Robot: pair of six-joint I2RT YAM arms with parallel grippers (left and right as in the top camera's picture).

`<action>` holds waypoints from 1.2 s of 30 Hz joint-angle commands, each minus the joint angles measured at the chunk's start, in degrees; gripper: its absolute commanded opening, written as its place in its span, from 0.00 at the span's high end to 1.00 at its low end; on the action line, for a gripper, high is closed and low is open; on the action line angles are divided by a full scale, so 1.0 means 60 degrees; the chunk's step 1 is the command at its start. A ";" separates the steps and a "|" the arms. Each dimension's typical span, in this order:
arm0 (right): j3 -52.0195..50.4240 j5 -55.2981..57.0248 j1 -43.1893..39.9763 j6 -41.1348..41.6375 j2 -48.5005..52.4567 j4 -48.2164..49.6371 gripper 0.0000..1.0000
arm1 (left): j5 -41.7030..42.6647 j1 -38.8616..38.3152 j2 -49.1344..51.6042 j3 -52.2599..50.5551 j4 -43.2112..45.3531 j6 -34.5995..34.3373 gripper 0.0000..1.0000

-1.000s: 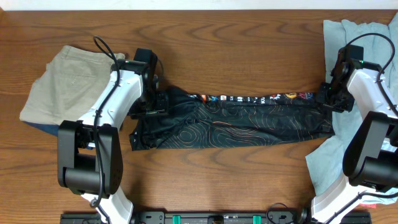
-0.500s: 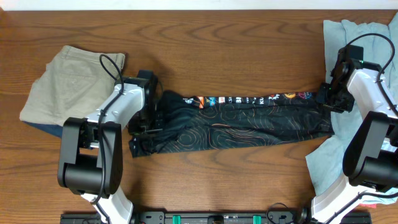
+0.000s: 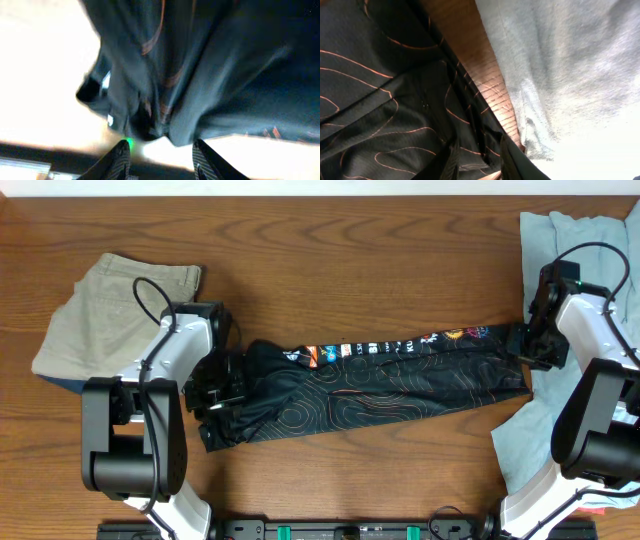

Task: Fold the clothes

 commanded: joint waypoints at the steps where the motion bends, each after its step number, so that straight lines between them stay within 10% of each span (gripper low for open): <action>1: -0.0073 0.0193 0.0219 -0.0069 -0.0018 0.0011 0.73 | -0.0120 0.0022 -0.0277 0.0495 -0.0437 -0.0189 0.58; 5: -0.0073 0.0189 0.0222 -0.0069 -0.0018 0.0004 0.73 | -0.0109 0.0022 -0.0834 0.1078 -0.0066 -0.0208 0.57; 10: -0.0073 0.0189 0.0222 -0.0069 -0.0018 0.0004 0.73 | -0.0011 0.0022 -0.1351 0.1144 0.2014 -0.0226 0.24; 18: -0.0076 0.0189 0.0222 -0.0069 -0.0018 0.0004 0.72 | -0.0004 0.0022 -0.0474 0.1140 0.3442 -0.0984 0.23; 23: -0.0076 0.0186 0.0222 -0.0066 -0.0018 0.0007 0.72 | 0.0747 0.0022 0.0277 0.1140 0.3847 -0.1002 0.46; 26: -0.0076 0.0186 0.0222 -0.0069 -0.0018 0.0004 0.72 | 0.1698 0.0022 0.0364 0.1144 0.4401 -0.0597 0.87; 36: -0.0076 0.0186 0.0222 -0.0066 -0.0018 0.0040 0.72 | 0.5501 -0.0197 -0.1056 0.1144 0.2790 0.2091 0.94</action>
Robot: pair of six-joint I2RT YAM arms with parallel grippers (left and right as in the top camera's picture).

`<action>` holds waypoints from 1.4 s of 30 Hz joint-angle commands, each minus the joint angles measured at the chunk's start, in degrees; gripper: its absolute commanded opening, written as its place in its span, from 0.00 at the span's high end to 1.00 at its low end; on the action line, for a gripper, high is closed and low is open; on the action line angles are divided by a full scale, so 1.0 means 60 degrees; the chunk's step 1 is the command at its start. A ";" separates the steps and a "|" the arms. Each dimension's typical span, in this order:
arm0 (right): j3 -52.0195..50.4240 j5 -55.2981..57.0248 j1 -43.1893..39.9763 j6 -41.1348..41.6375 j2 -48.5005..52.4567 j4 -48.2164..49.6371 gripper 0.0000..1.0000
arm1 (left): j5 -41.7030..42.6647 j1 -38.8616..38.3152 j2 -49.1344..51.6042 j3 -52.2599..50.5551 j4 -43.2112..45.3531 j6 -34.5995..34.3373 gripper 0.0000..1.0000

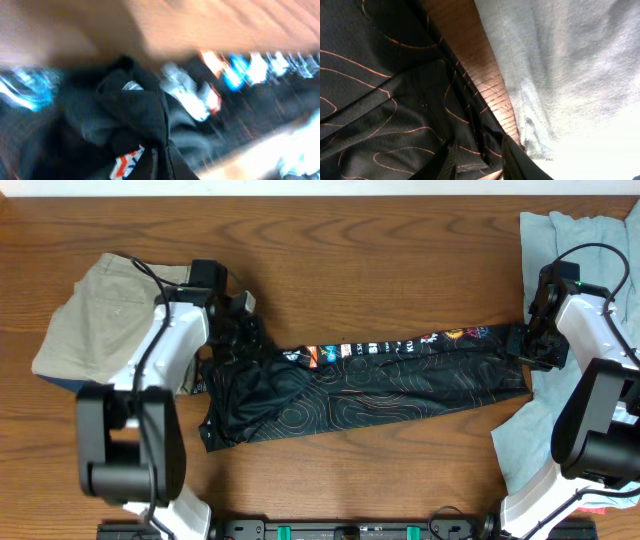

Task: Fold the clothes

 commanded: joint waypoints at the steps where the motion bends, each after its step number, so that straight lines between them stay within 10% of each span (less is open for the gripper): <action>1: -0.0058 0.0157 0.0222 -0.0066 -0.0018 0.0040 0.72 | 0.1268 -0.0219 -0.0674 0.0069 -0.0922 0.1661 0.94; 13: -0.0058 0.0124 0.0222 -0.0066 -0.0018 0.0004 0.72 | 0.0681 -0.1534 -0.0743 -0.0255 -0.1410 0.3206 0.94; 24: -0.0058 0.0127 0.0222 -0.0066 -0.0018 0.0004 0.73 | -0.5807 -0.1526 -0.0743 -0.0419 -0.0630 -0.1628 0.94; 35: -0.0058 0.0058 0.0222 -0.0084 -0.0018 -0.0171 0.71 | -0.6564 -0.1439 -0.0608 -0.2160 -0.0127 -0.5122 0.93; 42: -0.0055 -0.1381 0.0219 -0.1402 -0.0018 -0.0277 0.58 | -0.6823 -0.0933 -0.0608 -0.2827 0.0678 -0.5115 0.53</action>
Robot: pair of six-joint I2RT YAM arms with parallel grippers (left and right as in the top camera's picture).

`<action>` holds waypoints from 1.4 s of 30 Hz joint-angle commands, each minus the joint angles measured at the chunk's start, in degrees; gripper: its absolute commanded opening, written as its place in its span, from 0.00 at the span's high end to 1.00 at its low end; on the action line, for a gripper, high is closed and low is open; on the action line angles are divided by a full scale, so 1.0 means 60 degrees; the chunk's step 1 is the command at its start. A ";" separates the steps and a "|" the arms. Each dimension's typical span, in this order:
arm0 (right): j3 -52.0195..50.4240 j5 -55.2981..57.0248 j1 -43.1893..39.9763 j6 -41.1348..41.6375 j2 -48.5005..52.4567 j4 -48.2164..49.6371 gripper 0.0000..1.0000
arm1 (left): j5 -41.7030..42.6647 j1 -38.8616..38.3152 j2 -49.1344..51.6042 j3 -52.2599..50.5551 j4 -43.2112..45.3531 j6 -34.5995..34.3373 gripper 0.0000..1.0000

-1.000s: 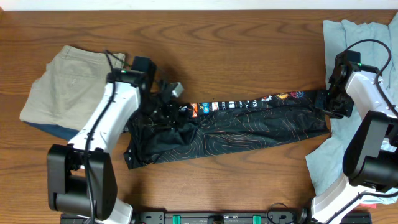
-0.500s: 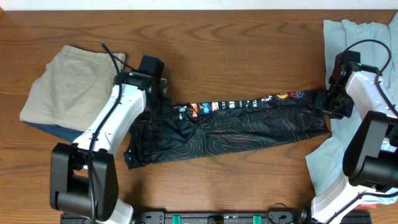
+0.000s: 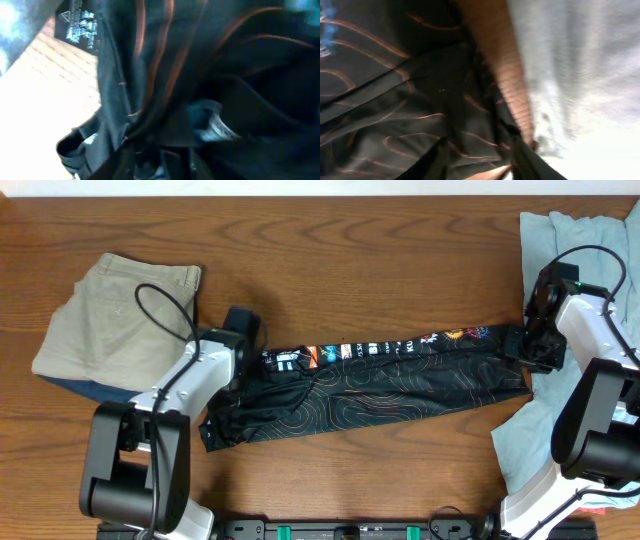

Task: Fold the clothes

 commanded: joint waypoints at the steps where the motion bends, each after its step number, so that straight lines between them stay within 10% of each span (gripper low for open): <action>1: -0.0036 -0.0623 0.0215 -0.0696 -0.0018 -0.0066 0.56 | -0.0433 0.0430 0.0084 -0.0051 0.0113 -0.0346 0.51; 23: 0.0011 -0.1137 -0.0601 -0.0688 -0.0029 -0.0142 0.50 | 0.0135 0.1031 0.0091 -0.0692 0.0998 0.0284 0.45; 33: 0.0011 -0.1137 -0.0583 -0.0685 -0.0029 -0.0164 0.50 | 0.0929 0.1089 0.0091 -0.1104 0.2215 0.2466 0.92; 42: 0.0011 -0.1494 -0.0583 -0.0688 -0.0029 -0.0149 0.50 | 0.0903 0.2346 0.0091 -0.0645 0.3493 0.2670 0.94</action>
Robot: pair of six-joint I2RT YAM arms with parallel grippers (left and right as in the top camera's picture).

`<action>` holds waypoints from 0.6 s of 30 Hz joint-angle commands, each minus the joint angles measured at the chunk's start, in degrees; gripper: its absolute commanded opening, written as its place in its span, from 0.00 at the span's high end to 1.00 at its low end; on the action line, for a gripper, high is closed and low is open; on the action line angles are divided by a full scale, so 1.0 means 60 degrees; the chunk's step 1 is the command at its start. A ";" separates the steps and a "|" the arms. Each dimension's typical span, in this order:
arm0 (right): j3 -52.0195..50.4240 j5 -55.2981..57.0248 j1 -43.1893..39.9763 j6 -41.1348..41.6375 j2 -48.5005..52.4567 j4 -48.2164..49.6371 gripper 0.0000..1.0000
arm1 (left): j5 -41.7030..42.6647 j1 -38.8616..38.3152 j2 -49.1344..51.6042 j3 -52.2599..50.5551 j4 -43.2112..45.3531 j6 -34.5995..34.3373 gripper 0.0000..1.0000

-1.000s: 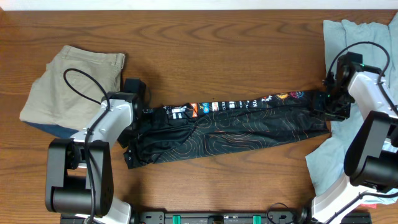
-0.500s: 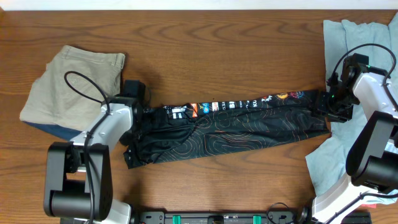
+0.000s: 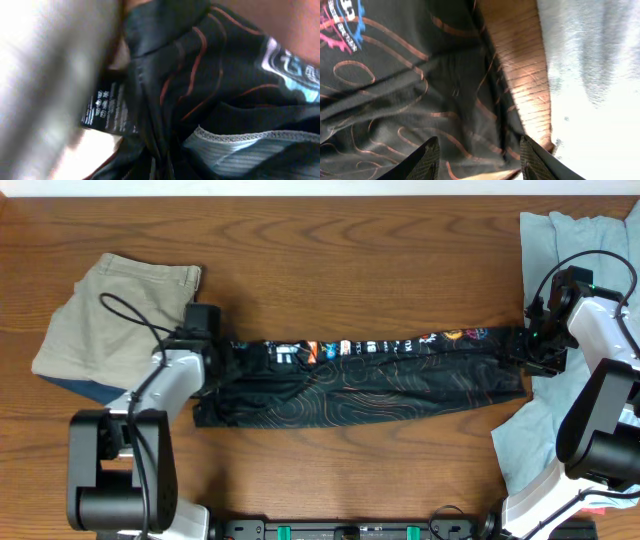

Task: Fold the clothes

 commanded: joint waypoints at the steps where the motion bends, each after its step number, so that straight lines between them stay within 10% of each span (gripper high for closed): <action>1: 0.0011 -0.0244 -0.0044 -0.0113 -0.0029 -0.0018 0.50 | -0.0073 0.0732 0.0313 0.0299 0.0106 0.0430 0.94; 7: 0.0011 -0.0659 -0.0044 -0.0124 -0.0029 -0.0040 0.44 | 0.0127 0.1362 0.0313 0.1246 -0.0131 0.0685 0.93; 12: 0.0007 -0.1428 -0.0040 -0.1115 -0.0025 -0.0084 0.42 | 0.1392 0.1362 0.0313 0.1279 -0.0597 0.0685 0.27; 18: -0.0051 -0.1963 -0.0036 -0.1555 -0.0015 -0.0036 0.44 | 0.2947 0.1355 0.0310 0.1279 -0.1545 0.0685 0.10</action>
